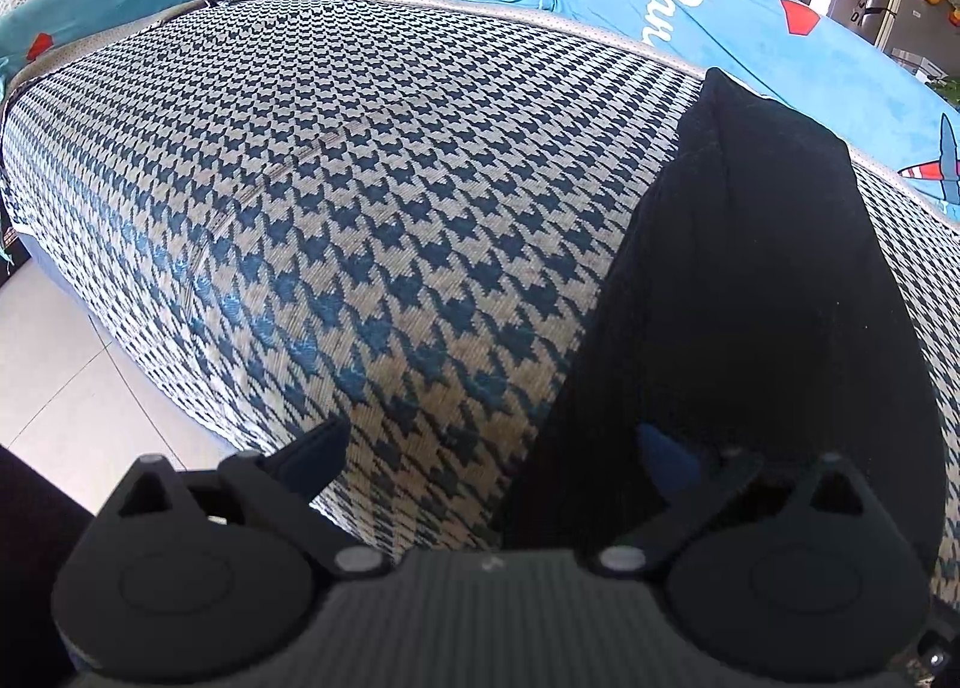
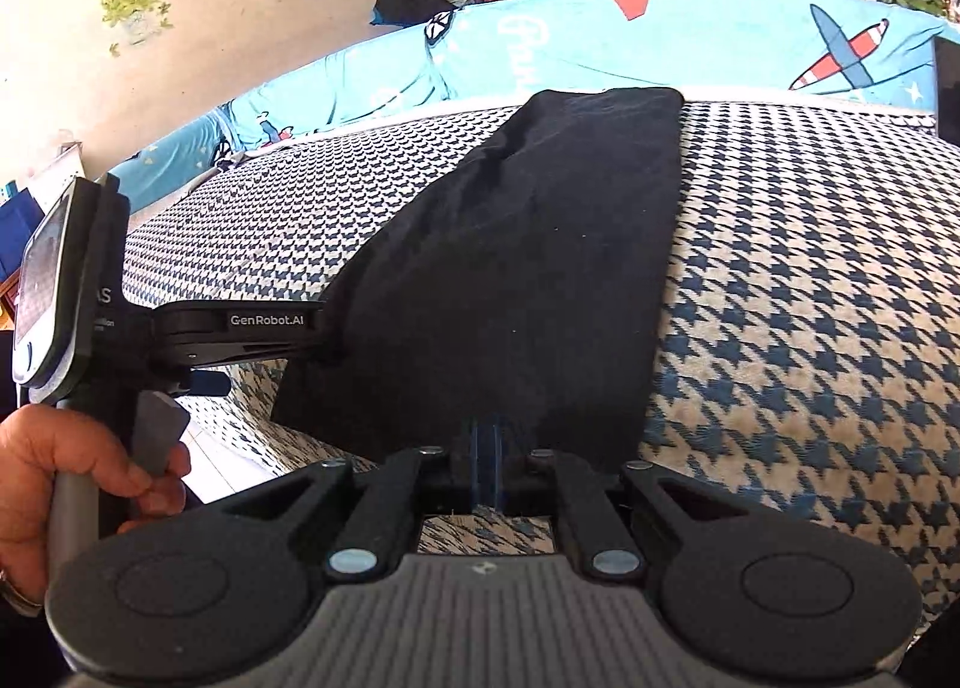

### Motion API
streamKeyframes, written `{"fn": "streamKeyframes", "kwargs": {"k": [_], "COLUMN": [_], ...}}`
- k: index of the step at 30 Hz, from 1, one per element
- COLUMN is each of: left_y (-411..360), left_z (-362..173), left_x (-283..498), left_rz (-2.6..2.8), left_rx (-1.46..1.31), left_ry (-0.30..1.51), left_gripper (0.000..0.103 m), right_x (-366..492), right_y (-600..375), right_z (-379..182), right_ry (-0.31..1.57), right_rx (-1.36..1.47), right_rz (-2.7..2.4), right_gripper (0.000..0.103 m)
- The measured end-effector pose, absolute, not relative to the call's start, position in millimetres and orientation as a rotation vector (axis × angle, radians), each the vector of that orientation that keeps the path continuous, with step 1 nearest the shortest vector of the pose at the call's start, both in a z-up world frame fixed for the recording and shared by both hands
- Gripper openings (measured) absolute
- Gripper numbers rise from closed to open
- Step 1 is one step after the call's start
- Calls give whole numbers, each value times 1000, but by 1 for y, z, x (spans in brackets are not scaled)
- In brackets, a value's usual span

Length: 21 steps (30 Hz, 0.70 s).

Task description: Fold clothes

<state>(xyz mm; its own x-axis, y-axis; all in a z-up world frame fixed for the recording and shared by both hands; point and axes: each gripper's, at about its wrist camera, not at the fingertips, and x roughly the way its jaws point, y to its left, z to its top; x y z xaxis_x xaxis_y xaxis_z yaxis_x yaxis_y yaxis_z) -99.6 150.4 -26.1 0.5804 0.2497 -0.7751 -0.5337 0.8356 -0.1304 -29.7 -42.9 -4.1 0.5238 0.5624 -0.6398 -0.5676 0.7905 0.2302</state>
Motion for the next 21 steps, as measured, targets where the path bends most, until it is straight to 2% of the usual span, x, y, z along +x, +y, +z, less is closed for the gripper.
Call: {"fn": "streamKeyframes", "kwargs": {"k": [2,8,13,21], "left_y": [150,148,132,121], "left_z": [-26,-29,-19,-5], "left_x": [-100,-105,-102,-98], "left_rz": [470,477,491,448], "left_rx": [-376,-410,-297,-297], "left_ry": [840,866,850,787], "left_gripper": [103,103,103,103], "right_x": [-24,-13,-21,-26], "right_y": [-34,-30,-28,-38], "right_z": [-10,-44,-41,-26], "right_ry": [788,1017,987,927], "right_rx": [-13,33,-1,-23], "right_rz": [681,616,661,707], "right_gripper": [5,5,8,16]}}
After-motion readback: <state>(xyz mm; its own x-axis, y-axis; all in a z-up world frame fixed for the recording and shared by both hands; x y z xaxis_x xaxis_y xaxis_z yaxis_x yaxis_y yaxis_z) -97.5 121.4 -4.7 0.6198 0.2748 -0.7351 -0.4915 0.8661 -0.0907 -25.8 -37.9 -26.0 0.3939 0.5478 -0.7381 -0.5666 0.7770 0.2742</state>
